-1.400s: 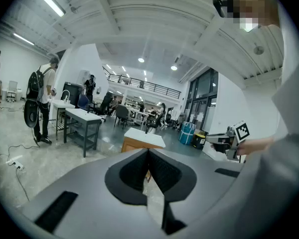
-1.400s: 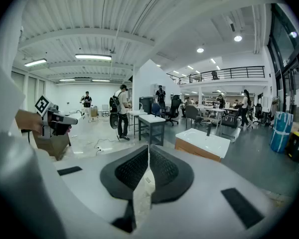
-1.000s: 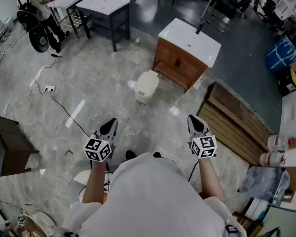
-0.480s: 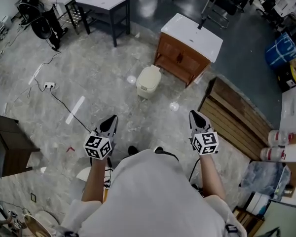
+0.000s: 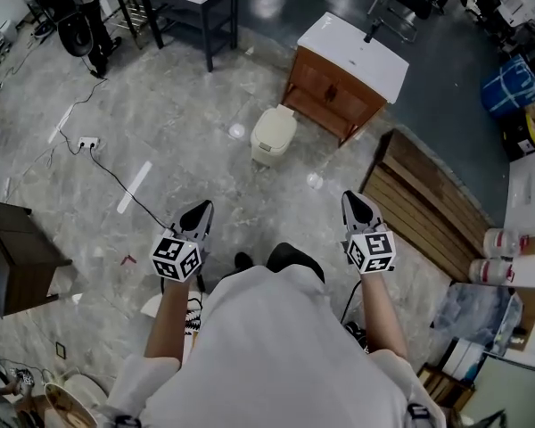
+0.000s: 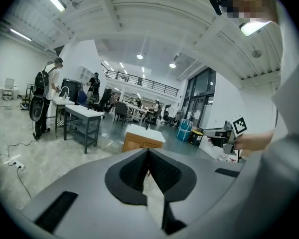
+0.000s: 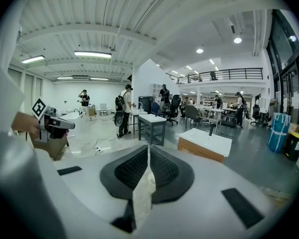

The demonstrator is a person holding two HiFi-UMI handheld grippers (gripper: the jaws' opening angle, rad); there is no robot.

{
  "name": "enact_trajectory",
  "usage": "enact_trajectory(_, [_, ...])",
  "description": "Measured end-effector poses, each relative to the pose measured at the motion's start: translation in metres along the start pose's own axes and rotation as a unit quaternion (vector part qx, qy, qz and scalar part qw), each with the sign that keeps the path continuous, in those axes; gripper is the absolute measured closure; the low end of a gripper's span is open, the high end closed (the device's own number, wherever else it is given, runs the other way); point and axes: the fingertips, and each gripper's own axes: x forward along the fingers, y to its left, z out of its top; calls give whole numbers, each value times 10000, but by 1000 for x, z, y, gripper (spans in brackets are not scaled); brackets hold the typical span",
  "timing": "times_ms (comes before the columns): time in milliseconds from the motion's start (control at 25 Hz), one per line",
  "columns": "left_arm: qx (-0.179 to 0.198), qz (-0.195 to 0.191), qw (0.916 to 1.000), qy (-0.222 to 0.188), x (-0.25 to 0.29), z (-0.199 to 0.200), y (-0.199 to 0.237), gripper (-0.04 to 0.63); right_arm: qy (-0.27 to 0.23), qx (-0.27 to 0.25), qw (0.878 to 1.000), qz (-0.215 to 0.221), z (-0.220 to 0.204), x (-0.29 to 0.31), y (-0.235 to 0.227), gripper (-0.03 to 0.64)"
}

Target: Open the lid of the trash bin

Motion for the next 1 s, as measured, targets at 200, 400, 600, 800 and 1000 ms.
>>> enact_trajectory(200, [-86,94,9999,-42,0,1,10,577,86,-20,9999,96,0,13,6,581])
enact_trajectory(400, [-142,221,9997,-23,6,1,22,578,116,-45,9995,283,3,39,7,581])
enact_trajectory(600, [-202,373,9991,-15,20,6,34,577,148,-46,9987,493,10,71,2,581])
enact_trajectory(800, [-211,458,9987,9,44,14,43,577,217,-54,9972,711,17,108,-9,581])
enact_trajectory(1000, [-193,542,9983,44,71,24,52,577,317,-32,9956,877,19,142,-23,581])
